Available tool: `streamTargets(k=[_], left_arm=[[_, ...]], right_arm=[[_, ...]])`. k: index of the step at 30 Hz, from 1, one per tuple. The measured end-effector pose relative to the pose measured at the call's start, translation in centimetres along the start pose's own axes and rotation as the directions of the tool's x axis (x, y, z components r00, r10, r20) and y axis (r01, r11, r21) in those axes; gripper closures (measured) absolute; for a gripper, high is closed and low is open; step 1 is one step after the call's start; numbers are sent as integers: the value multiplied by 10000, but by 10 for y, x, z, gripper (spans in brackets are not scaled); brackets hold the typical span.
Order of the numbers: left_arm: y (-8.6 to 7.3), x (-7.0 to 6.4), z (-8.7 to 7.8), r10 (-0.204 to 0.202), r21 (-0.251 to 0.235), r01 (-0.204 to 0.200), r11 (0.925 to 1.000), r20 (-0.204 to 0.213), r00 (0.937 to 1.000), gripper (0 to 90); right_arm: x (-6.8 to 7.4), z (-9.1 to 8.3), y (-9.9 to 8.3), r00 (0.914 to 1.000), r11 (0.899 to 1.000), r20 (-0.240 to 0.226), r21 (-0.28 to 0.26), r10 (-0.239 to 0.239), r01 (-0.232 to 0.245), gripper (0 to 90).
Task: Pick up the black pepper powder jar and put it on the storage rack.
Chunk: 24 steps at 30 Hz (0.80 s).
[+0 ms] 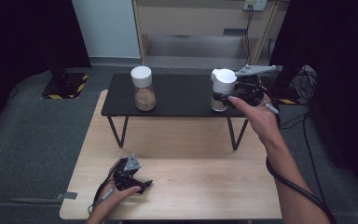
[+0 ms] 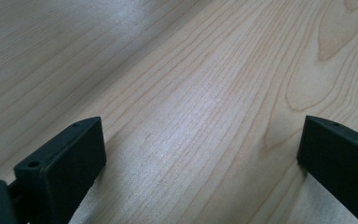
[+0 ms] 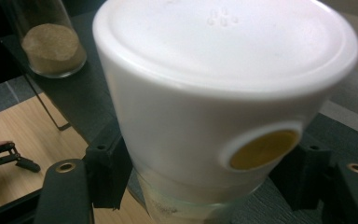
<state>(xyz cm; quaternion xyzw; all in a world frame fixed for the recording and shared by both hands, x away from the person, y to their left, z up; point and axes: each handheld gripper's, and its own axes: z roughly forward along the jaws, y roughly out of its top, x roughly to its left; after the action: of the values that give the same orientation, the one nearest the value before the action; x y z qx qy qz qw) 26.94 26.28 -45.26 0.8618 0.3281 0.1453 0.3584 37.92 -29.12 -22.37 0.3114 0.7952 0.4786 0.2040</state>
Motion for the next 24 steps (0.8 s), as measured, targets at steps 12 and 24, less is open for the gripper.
streamTargets(k=[12,24], left_arm=[[0,1,0,2,5,-2,10000,29,10000,0],[0,1,0,3,3,-3,10000,29,10000,0]], right_arm=[[-4,11,1,9998,9998,157,143,159,-162,314],[-3,15,0,9998,9997,136,176,177,-179,312]])
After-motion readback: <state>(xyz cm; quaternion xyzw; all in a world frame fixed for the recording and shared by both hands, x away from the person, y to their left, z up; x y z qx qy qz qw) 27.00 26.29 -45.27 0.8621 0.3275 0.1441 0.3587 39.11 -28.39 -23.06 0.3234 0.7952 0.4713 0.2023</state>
